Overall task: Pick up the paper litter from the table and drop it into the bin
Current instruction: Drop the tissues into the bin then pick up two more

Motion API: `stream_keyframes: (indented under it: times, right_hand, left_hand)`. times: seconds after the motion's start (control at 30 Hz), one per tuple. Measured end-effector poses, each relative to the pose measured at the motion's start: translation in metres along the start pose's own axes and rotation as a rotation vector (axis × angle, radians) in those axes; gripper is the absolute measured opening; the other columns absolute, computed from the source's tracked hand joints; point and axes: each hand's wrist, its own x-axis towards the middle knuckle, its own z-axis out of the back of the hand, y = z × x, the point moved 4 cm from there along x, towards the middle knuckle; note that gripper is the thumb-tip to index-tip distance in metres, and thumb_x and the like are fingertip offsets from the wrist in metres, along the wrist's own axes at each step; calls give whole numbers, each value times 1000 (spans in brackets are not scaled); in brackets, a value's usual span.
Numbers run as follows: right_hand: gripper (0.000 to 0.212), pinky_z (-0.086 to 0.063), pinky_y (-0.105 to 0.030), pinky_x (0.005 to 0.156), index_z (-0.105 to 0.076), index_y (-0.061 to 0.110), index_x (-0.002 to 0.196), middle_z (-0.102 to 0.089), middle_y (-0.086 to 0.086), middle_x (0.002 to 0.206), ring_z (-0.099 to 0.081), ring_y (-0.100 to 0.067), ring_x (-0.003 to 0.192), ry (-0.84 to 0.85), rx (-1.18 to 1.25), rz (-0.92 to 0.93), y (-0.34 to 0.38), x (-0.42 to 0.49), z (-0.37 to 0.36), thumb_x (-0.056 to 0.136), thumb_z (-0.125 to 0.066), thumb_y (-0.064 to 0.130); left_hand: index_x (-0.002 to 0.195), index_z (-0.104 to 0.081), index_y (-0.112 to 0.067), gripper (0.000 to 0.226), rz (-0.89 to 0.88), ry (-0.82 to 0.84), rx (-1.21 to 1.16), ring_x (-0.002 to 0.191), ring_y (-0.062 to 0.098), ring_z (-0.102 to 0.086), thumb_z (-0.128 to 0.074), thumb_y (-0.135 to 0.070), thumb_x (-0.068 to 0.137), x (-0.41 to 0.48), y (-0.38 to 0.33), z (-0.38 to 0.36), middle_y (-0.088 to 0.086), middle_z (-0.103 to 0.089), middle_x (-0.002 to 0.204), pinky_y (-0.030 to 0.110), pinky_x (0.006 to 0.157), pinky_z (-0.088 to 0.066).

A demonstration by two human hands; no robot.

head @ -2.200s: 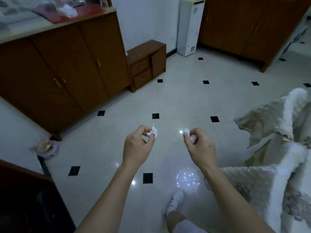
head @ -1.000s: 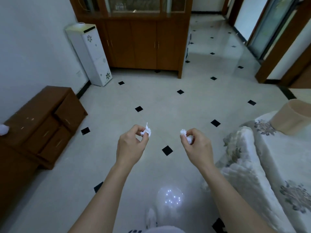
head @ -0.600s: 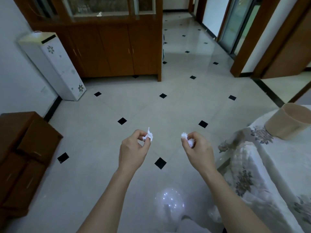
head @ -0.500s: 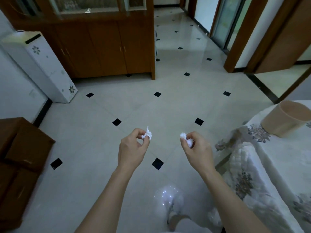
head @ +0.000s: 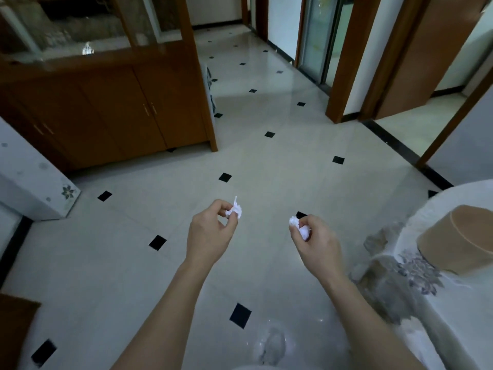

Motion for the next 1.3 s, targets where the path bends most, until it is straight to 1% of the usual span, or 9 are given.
stream_keyframes:
  times: [0.17,0.37,0.57,0.7,0.83,1.0,1.1,1.2,1.3]
  right_hand:
    - [39,-45,-30,55,-44,25,65,-50,6,61,-53,-10,67,-76,0,-50,-16,81,7,94,-54,50]
    - [42,-40,-30,53,-39,23,63,-44,4,58,-48,-12,61,-131,-45,-74,-44,136,19,95,-57,43]
    - [40,-45,-35,57,-42,25,64,-46,6,59,-49,-13,60,-203,-51,-164,-75,180,39,96,-56,43]
    - [42,-42,-30,56,-40,25,62,-45,6,58,-49,-12,59,-295,-97,-201,-97,219,58,96,-55,43]
    - [40,-39,-25,54,-42,27,63,-46,7,59,-52,-9,62,-409,-155,-268,-120,258,86,96,-53,46]
    - [35,-39,-23,55,-46,33,67,-53,10,62,-56,-3,64,-594,-227,-479,-151,281,131,92,-52,55]
    - [34,-40,-26,57,-41,36,65,-49,11,61,-53,-5,64,-708,-304,-551,-160,278,155,93,-54,49]
    - [24,-43,-32,62,-51,28,73,-50,10,65,-51,-10,64,-813,-355,-615,-165,257,176,93,-60,38]
    - [22,-38,-31,59,-53,24,73,-47,10,64,-47,-9,61,-927,-440,-721,-168,217,197,91,-64,31]
  left_hand:
    - [80,-58,-30,24,-33,49,-21,52,20,-59,-60,-51,89,72,-23,-47,-18,-61,84,47,62,-59]
    - [81,-58,-30,21,-79,134,-41,52,20,-62,-61,-49,89,132,-45,-101,-18,-61,85,46,62,-56]
    - [80,-58,-31,20,-151,261,-55,51,22,-61,-61,-48,90,191,-72,-167,-21,-61,85,44,60,-56]
    - [81,-58,-33,21,-204,358,-64,52,20,-64,-59,-52,89,237,-97,-219,-22,-61,87,42,59,-54]
    - [80,-58,-33,22,-307,490,-106,50,19,-63,-59,-53,90,278,-135,-277,-19,-61,84,41,56,-55]
    - [79,-56,-36,18,-440,694,-131,49,15,-63,-60,-49,90,310,-190,-354,-17,-62,81,39,54,-53]
    - [81,-58,-33,14,-514,831,-150,50,17,-64,-61,-43,90,313,-218,-397,-14,-64,80,41,56,-55]
    - [82,-60,-31,13,-567,985,-172,52,17,-65,-61,-42,90,299,-242,-434,-11,-67,81,43,60,-57]
    - [82,-61,-31,14,-648,1139,-203,53,17,-65,-61,-42,90,267,-267,-461,-8,-67,80,44,61,-57]
